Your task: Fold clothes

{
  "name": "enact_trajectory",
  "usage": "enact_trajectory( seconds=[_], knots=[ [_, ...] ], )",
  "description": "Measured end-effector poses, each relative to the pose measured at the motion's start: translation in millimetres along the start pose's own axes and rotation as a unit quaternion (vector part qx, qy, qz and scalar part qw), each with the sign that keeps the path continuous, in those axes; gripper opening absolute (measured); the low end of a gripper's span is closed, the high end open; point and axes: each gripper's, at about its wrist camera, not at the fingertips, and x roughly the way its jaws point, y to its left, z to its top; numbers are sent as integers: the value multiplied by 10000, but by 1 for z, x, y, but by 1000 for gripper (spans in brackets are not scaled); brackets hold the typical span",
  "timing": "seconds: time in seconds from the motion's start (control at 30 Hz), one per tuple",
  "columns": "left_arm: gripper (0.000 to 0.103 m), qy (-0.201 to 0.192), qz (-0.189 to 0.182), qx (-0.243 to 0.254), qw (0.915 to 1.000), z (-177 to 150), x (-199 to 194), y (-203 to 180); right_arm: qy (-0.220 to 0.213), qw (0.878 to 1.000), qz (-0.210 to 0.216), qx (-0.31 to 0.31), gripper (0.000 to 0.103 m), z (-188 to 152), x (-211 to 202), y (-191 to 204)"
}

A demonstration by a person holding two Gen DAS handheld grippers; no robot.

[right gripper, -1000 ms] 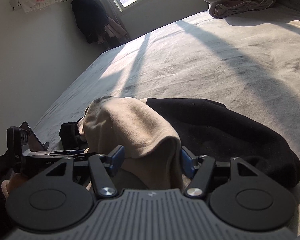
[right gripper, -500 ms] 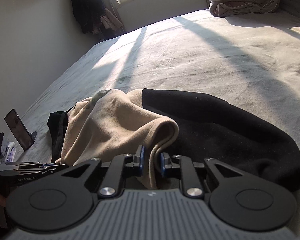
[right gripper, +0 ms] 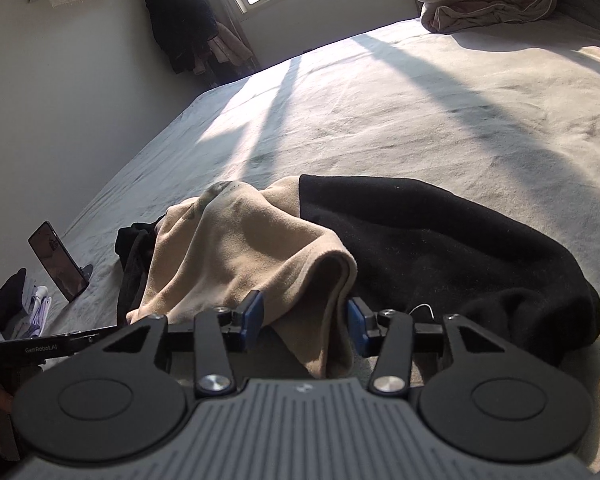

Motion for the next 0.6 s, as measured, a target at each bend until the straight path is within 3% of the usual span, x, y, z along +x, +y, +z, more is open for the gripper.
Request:
enact_trajectory(
  seconds=[0.03, 0.1, 0.13, 0.23, 0.3, 0.33, 0.4, 0.47, 0.5, 0.6],
  knots=[
    [56, -10, 34, -17, 10000, 0, 2, 0, 37, 10000, -10, 0, 51, -1, 3, 0],
    [38, -29, 96, -38, 9999, 0, 7, 0, 99, 9999, -53, -29, 51, -3, 9, 1],
    [15, -27, 89, 72, 9999, 0, 8, -3, 119, 9999, -89, -61, 51, -3, 12, 2],
    [12, -55, 268, 248, 9993, 3, 6, -8, 88, 9996, -175, -192, 51, -6, 22, 5],
    [11, -108, 612, 213, 9978, 7, 0, -4, 70, 9995, -163, -248, 36, -7, 24, 7],
    [11, -141, 812, 213, 9964, 9, -4, -1, 103, 9995, -145, -255, 17, -7, 24, 7],
    [11, -335, 1719, 532, 9831, 13, -11, 6, 132, 9995, -73, -273, 13, -6, 21, 9],
    [12, -494, 2474, 855, 9639, 16, -16, 12, 134, 9995, 86, -286, 10, -3, 12, 13],
    [12, -524, 2622, 876, 9596, 18, -19, 17, 156, 9993, 189, -286, 10, -2, 7, 16],
    [15, -599, 2354, 513, 9687, 24, -33, 32, 242, 9976, 519, -383, 9, -1, -11, 25]
  ],
)
